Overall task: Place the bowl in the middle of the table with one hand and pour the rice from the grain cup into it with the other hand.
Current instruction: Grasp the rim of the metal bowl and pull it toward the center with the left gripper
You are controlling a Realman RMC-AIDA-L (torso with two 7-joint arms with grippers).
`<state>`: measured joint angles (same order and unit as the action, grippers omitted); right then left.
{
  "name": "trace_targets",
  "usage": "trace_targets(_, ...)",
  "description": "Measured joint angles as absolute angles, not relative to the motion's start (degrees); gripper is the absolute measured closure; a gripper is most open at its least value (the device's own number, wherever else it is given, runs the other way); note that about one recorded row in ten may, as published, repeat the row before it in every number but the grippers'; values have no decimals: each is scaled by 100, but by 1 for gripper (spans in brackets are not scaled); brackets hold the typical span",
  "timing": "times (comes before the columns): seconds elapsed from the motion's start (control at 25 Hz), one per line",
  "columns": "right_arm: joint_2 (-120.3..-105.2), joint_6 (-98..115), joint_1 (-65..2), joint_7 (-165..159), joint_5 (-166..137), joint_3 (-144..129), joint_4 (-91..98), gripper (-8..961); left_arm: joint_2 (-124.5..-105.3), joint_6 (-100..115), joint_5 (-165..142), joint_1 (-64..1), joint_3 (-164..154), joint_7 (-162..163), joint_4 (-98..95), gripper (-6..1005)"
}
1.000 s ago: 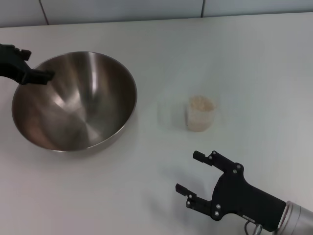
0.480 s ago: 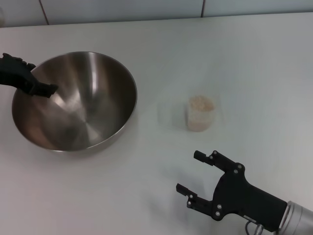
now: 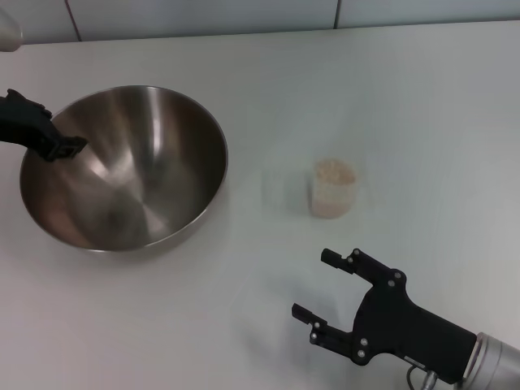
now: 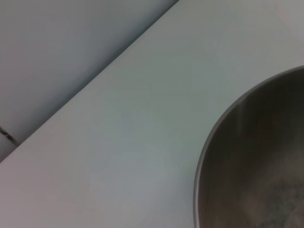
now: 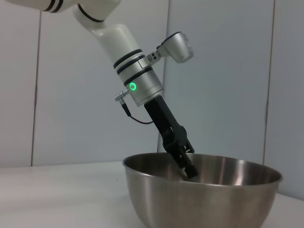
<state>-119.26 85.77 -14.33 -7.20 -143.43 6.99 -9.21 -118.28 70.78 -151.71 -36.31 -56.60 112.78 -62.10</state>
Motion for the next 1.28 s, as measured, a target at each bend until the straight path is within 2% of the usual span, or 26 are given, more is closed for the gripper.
trace_targets(0.12,-11926,8611,-1424,-720,-14343,703,-914,192,-11827,7107,-15177,-3645,-5664,11265,-6201,619)
trace_targets(0.44,-11926,8622,-1424,-720,-14343,715,-903,192,-11814,7318,-15180,-3756,-5639,11247,-6131,766)
trace_targets(0.6,-11926,8623,-1436,-720,-14343,713,-898,191,-11719,7479,-15162,-4016,-5431,11242,-5750,839)
trace_targets(0.8,-11927,8623,-1440,-720,-14343,715,-901,192,-11476,7893,-15120,-4524,-4672,11189,-5102,840)
trace_targets(1.12,-11926,8623,-1457,-720,-14343,712,-918,192,-11085,8441,-14938,-5058,-4124,11118,-4300,945)
trace_targets(1.28,-11929,8623,-1478,-720,-14343,709,-923,191,-11081,8503,-14778,-5134,-4120,11099,-4152,955)
